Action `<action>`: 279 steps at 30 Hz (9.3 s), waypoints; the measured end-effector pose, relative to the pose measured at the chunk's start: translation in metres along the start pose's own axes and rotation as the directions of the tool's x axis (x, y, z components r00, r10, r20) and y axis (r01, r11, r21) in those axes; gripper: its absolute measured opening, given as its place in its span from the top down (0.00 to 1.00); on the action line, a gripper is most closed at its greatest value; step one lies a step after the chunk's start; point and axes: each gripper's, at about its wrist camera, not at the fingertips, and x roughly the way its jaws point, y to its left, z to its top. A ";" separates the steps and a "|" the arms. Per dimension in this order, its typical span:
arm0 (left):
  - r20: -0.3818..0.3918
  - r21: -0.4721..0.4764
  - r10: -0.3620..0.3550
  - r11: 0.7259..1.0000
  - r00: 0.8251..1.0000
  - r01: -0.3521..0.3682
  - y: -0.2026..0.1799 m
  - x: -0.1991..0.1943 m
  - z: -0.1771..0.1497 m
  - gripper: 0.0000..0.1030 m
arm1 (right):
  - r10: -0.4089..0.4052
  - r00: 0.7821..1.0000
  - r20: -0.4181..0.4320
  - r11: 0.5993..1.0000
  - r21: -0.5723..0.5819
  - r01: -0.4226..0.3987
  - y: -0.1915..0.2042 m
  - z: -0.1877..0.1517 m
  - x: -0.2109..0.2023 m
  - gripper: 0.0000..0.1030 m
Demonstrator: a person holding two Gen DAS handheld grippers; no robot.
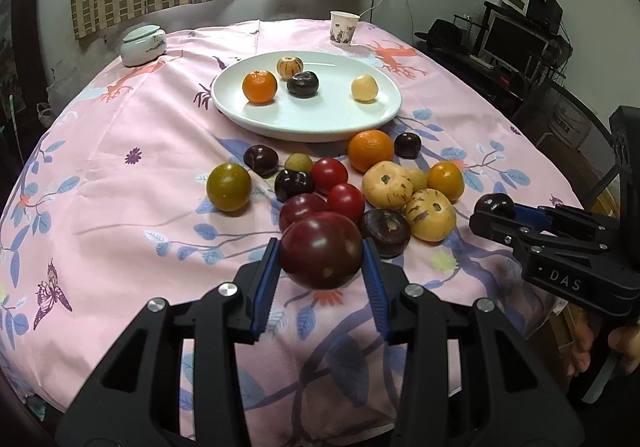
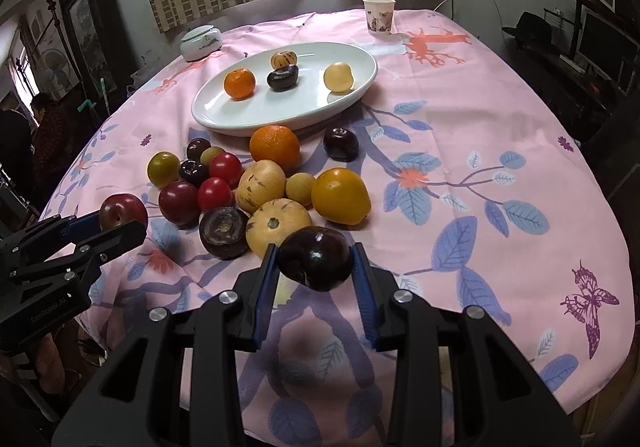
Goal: Organize fruits
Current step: 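Carry both plums onto the white plate and open both grippers, then withdraw both grippers from the plate toward the fruit cluster, then grasp the large pale yellow fruit with the right gripper while the left grasps a dark red plum, then carry both fruits onto the white plate and open both grippers, then withdraw both grippers from the plate toward the fruit cluster, then grasp the yellow-orange round fruit with the right gripper while the left grasps an olive-green round fruit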
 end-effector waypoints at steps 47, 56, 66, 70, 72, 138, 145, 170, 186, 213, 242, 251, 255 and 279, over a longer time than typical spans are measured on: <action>-0.097 -0.073 0.060 0.995 0.993 -0.067 0.080 0.167 0.237 0.34 | -0.039 0.993 -0.108 0.989 -0.147 0.023 0.013 0.243 0.172 0.39; 0.109 -0.061 0.098 0.994 0.989 -0.092 0.068 0.035 0.176 0.02 | -0.027 0.999 -0.021 0.989 -0.147 0.024 0.005 0.186 0.067 0.37; 0.070 -0.074 0.091 0.994 0.993 -0.086 0.040 -0.012 0.028 0.02 | 0.020 0.999 0.025 0.997 -0.071 -0.018 0.014 0.037 -0.010 0.37; 0.042 -0.048 0.086 0.995 0.995 -0.084 0.034 -0.016 0.003 0.02 | 0.030 0.999 0.016 0.997 -0.074 -0.029 0.024 0.009 -0.022 0.37; 0.048 -0.053 0.091 0.995 0.995 -0.088 0.034 -0.020 -0.001 0.02 | 0.012 1.000 0.019 0.996 -0.091 -0.010 0.030 0.004 -0.025 0.37; -0.029 -0.034 -0.034 0.999 0.999 0.033 0.017 0.020 0.008 0.63 | 0.070 0.997 -0.015 0.997 0.032 -0.069 0.012 0.000 0.000 0.56; 0.009 -0.021 -0.055 0.998 0.998 0.055 0.019 0.001 0.000 0.63 | 0.059 0.998 -0.004 0.998 -0.005 -0.059 0.032 -0.001 -0.008 0.56; 0.032 0.005 -0.024 1.000 0.999 0.024 0.032 0.022 0.069 0.63 | 0.081 0.996 -0.032 0.994 -0.066 -0.083 0.033 0.052 0.022 0.56; -0.053 -0.022 0.018 1.000 0.998 -0.019 0.055 0.146 0.217 0.62 | 0.000 0.997 -0.077 0.997 -0.081 -0.007 0.009 0.221 0.151 0.56; 0.086 -0.037 0.007 0.999 0.996 -0.004 0.050 0.029 0.174 0.09 | -0.033 0.999 0.016 0.979 -0.201 0.036 0.022 0.150 0.040 0.35; 0.032 -0.128 0.154 0.981 0.988 -0.149 0.067 0.001 0.023 0.09 | -0.148 0.989 0.001 0.989 -0.019 0.148 -0.007 0.034 0.024 0.35; -0.027 -0.134 0.159 0.978 0.987 -0.162 0.081 0.025 0.021 0.09 | -0.096 0.994 -0.043 0.995 0.009 0.096 -0.020 0.046 0.063 0.57; -0.043 -0.127 0.164 0.978 0.986 -0.168 0.080 0.036 0.024 0.09 | -0.082 0.995 -0.055 0.997 -0.008 0.082 -0.016 0.051 0.073 0.63; -0.068 -0.098 0.093 0.990 0.993 -0.099 0.059 0.060 0.040 0.63 | 0.005 1.000 0.013 1.000 0.026 -0.005 -0.007 0.024 0.008 0.63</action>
